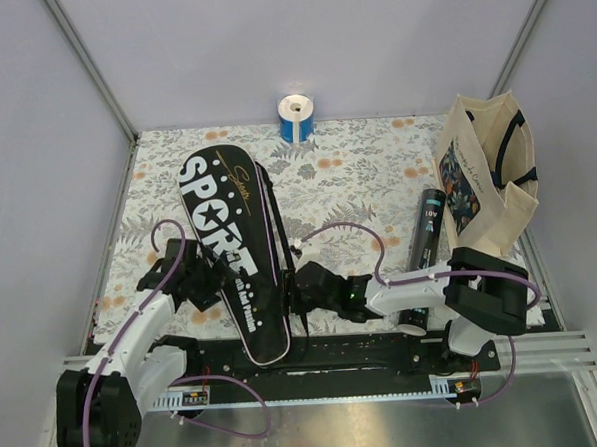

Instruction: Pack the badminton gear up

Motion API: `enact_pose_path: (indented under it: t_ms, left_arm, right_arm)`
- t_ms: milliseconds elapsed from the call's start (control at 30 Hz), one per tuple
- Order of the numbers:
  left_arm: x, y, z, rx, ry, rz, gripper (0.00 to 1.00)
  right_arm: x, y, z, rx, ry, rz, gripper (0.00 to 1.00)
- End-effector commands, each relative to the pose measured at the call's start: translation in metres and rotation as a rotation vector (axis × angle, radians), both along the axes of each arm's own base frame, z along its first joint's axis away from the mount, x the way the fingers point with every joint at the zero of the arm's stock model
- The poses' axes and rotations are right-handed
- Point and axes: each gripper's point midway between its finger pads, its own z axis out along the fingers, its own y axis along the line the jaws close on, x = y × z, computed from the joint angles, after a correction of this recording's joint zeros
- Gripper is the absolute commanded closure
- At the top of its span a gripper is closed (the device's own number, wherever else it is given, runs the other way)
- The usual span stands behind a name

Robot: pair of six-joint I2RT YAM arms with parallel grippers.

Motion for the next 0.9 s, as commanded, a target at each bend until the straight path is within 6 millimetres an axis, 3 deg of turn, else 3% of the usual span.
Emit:
enact_pose_path:
  t_ms: [0,167,367,567,700,867]
  left_arm:
    - [0.016,-0.010,0.014,-0.059,-0.105,-0.028,0.20]
    - [0.019,-0.015,0.029,-0.063,-0.142,-0.087,0.21]
    - [0.027,-0.010,0.087,0.015,-0.295,-0.195,0.21]
    - [0.026,-0.008,0.138,0.090,-0.457,-0.337,0.21]
    - [0.031,0.008,0.134,0.185,-0.450,-0.303,0.20]
    - [0.033,0.005,0.129,0.177,-0.423,-0.331,0.21]
  right_arm:
    - [0.026,-0.004,0.035,-0.004,-0.111,-0.045,0.36]
    - [0.057,-0.009,0.028,-0.056,-0.129,-0.062,0.29]
    - [0.098,-0.007,0.016,-0.106,-0.121,-0.055,0.27]
    - [0.117,0.014,0.005,-0.095,-0.065,0.013,0.27]
    - [0.130,0.016,-0.009,-0.154,-0.068,0.009,0.27]
    - [0.129,0.022,-0.029,-0.184,-0.026,0.026,0.29]
